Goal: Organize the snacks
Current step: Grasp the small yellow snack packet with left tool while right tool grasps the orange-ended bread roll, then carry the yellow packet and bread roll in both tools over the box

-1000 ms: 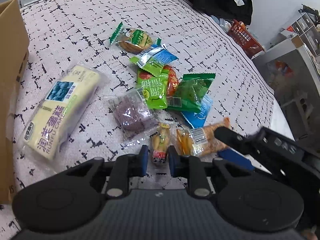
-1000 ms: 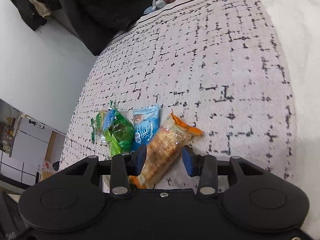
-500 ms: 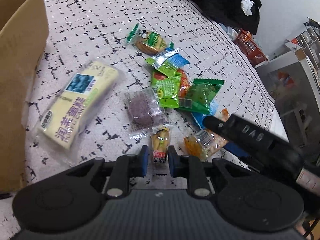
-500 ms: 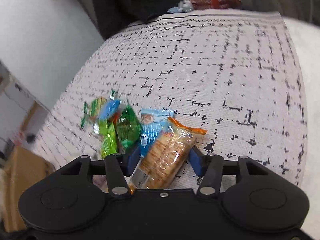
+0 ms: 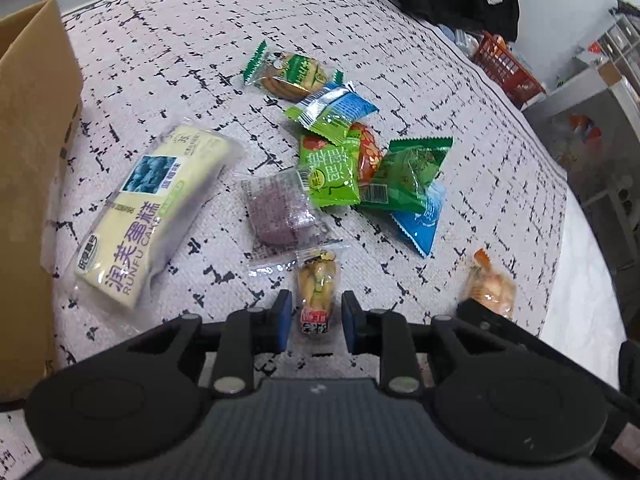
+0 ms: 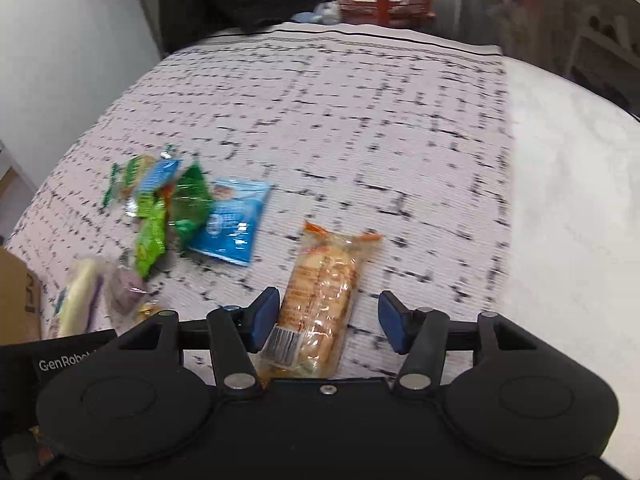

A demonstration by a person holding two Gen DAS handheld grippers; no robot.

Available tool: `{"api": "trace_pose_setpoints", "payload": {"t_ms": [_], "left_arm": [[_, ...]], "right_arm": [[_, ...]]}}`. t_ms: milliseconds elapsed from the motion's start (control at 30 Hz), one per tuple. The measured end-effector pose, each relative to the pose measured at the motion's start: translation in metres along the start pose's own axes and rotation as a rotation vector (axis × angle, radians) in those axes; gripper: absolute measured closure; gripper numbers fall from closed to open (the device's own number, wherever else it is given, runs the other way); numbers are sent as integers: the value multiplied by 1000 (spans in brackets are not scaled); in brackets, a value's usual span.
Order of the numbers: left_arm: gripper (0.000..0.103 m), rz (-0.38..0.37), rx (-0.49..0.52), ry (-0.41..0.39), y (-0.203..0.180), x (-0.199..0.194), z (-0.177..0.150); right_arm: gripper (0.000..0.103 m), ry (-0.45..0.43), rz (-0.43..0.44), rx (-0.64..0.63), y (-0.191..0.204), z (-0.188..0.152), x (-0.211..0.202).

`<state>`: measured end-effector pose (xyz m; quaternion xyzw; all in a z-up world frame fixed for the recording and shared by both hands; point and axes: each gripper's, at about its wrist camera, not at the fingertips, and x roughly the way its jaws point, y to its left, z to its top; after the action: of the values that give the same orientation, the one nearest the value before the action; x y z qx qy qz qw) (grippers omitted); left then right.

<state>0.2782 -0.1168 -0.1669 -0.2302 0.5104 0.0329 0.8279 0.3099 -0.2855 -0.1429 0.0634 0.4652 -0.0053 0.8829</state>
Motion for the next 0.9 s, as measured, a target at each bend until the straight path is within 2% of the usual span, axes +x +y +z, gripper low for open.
{"api": "trace_pose_setpoints", "payload": {"t_ms": [133, 300, 367, 467, 567, 667, 900], "left_arm": [[79, 13, 36, 3, -3, 2, -2], [84, 4, 29, -7, 0, -1, -1], [84, -22, 10, -2, 2, -4, 0], [86, -52, 2, -10, 1, -12, -1], [86, -89, -4, -21, 0, -24, -4], [86, -119, -16, -43, 1, -38, -7], [87, -190, -34, -96, 9, -75, -7]], "right_arm": [[48, 3, 1, 0, 1, -5, -1], [50, 5, -21, -77, 14, -8, 6], [67, 0, -37, -81, 14, -8, 6], [67, -6, 6, -58, 10, -6, 1], [67, -58, 7, -80, 14, -2, -13], [67, -61, 36, -56, 13, -2, -25], [67, -111, 84, -57, 25, 0, -68]]}}
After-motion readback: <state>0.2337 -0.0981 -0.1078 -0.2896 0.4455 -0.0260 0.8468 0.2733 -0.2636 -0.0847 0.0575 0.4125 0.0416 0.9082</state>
